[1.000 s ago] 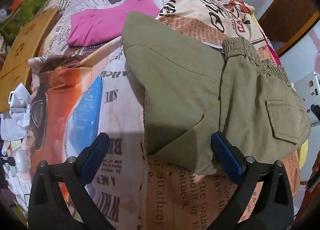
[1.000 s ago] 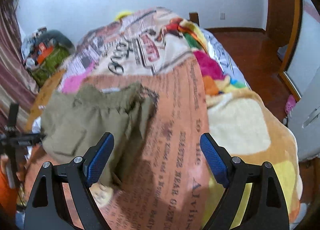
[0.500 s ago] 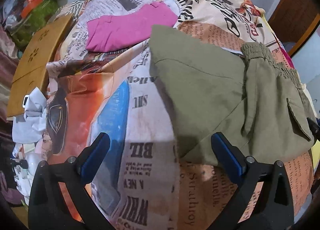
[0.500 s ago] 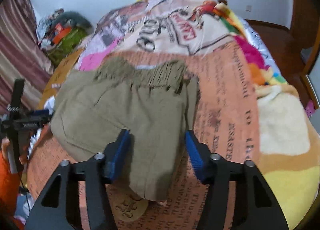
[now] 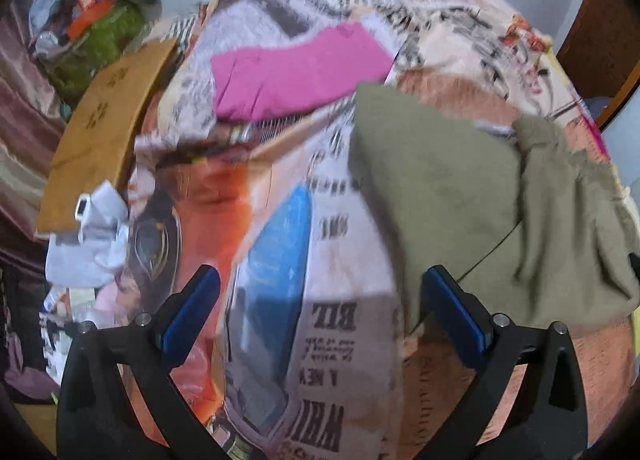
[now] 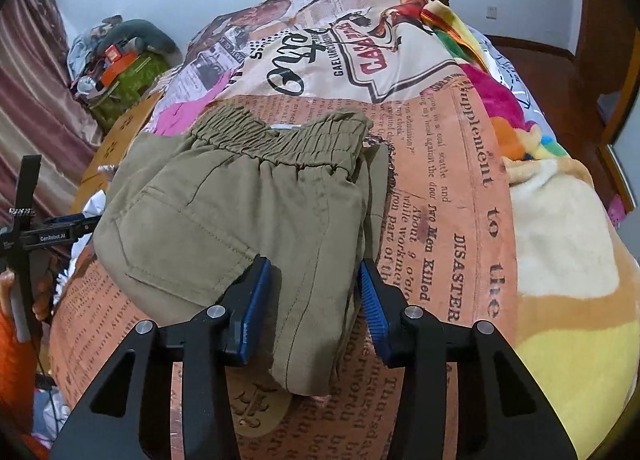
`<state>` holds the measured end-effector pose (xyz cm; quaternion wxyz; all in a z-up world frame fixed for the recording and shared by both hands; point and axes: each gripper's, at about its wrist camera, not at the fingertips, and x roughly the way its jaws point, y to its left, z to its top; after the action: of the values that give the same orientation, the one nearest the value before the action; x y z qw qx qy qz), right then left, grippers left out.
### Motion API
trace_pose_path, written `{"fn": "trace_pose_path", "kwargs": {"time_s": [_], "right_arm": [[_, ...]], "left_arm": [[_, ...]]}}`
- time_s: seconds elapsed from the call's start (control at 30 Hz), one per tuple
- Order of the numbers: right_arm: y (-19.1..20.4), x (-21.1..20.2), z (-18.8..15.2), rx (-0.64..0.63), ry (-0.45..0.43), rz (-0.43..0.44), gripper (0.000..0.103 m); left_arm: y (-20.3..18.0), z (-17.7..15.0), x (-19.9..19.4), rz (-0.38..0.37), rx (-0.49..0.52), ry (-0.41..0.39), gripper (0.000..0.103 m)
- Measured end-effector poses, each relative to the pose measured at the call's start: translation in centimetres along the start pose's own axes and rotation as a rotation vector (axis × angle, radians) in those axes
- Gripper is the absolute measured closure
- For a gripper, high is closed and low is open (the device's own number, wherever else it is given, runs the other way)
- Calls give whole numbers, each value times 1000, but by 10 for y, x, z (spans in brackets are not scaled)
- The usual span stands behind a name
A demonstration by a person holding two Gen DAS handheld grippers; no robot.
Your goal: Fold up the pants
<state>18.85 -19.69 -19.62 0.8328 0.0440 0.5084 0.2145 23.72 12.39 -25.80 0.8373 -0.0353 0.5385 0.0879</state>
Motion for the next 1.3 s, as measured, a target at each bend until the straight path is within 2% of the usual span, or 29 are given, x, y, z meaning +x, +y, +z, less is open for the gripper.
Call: {"fn": "trace_pose_path", "kwargs": {"time_s": [0.1,0.23,0.37,0.5,0.57,0.73,0.8,0.83,1.0,1.2,1.3], "right_arm": [[2,-5,7,-11,-9,-5,62],[1,-11,19,-19,-36,-6,62],[-4,-12,33,-26,-59,-10,62],[-9,-5,46,-32,-65,-13,62],[-11,3,52,-42,-61,0,62],[-13,31,64,-82,4,10,62],[-15,40,67,-97,26,16,72],[-14,44,68,-108,30,6,72],[-10,46,68,-200,-4,-39,79],[-11,56,68,-223,5,-61,80],[-10,53,71,-220,20,-63,80]], "left_arm": [[-10,17,-16,-57,12,-50,0],[-34,42,-31,-94,61,-118,0],[-66,62,-32,-132,114,-140,0],[-102,72,-20,-157,192,-120,0],[-120,74,-11,-164,229,-95,4],[-150,75,18,-170,296,-15,25],[-156,73,29,-165,305,13,33],[-156,73,33,-165,307,22,35],[-147,70,44,-176,279,12,35],[-150,64,49,-136,315,-17,35],[-149,65,47,-147,306,-7,35]]}}
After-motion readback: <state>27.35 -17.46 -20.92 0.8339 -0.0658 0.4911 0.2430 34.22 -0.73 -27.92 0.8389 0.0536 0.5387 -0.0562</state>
